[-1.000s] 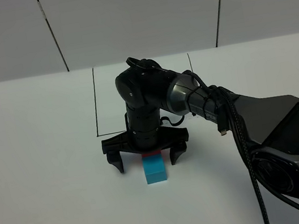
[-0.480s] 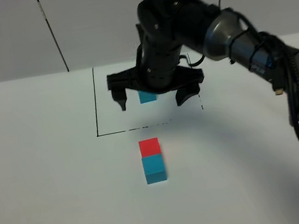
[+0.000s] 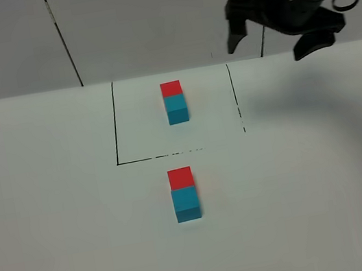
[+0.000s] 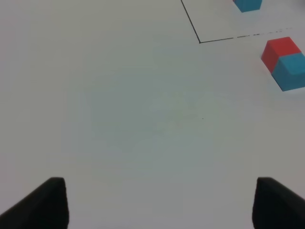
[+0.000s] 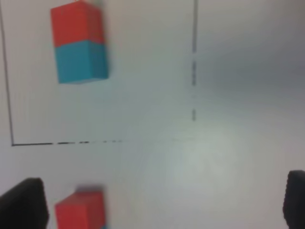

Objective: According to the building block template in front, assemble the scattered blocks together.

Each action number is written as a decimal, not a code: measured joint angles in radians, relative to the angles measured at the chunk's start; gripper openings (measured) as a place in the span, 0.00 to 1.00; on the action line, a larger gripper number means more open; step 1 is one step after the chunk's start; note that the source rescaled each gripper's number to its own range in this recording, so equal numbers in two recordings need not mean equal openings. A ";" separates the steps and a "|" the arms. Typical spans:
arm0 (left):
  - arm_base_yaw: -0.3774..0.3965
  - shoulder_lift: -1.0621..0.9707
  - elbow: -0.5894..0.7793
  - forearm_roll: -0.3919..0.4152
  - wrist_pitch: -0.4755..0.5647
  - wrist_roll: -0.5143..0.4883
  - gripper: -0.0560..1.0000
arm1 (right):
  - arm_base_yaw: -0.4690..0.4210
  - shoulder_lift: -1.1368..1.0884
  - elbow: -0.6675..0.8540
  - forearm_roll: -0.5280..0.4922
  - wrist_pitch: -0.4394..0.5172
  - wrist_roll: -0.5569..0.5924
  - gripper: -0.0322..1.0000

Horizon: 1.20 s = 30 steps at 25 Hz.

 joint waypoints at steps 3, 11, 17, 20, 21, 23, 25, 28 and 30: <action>0.000 0.000 0.000 0.000 0.000 0.001 0.70 | -0.080 -0.054 0.124 0.003 0.000 -0.045 1.00; 0.000 0.000 0.000 0.000 0.000 0.001 0.70 | -0.237 -0.286 0.565 -0.020 -0.076 -0.105 1.00; 0.000 0.000 0.000 0.000 0.000 0.001 0.70 | -0.286 -0.560 0.898 -0.072 -0.182 -0.129 1.00; 0.000 0.000 0.000 0.000 0.000 0.001 0.70 | -0.286 -0.704 1.011 -0.096 -0.189 -0.129 1.00; 0.000 0.000 0.000 0.000 0.000 0.001 0.70 | -0.286 -0.756 1.045 -0.100 -0.189 -0.129 1.00; 0.000 0.000 0.000 0.000 0.000 0.001 0.70 | -0.286 -0.850 1.106 -0.113 -0.183 -0.126 1.00; 0.000 0.000 0.000 0.000 0.000 0.001 0.70 | -0.286 -0.943 1.174 -0.121 -0.169 -0.124 1.00; 0.000 0.000 0.000 0.000 0.000 0.001 0.70 | -0.286 -1.087 1.258 -0.130 -0.143 -0.122 1.00; 0.000 0.000 0.000 0.000 0.000 0.001 0.70 | -0.286 -1.168 1.303 -0.132 -0.132 -0.121 1.00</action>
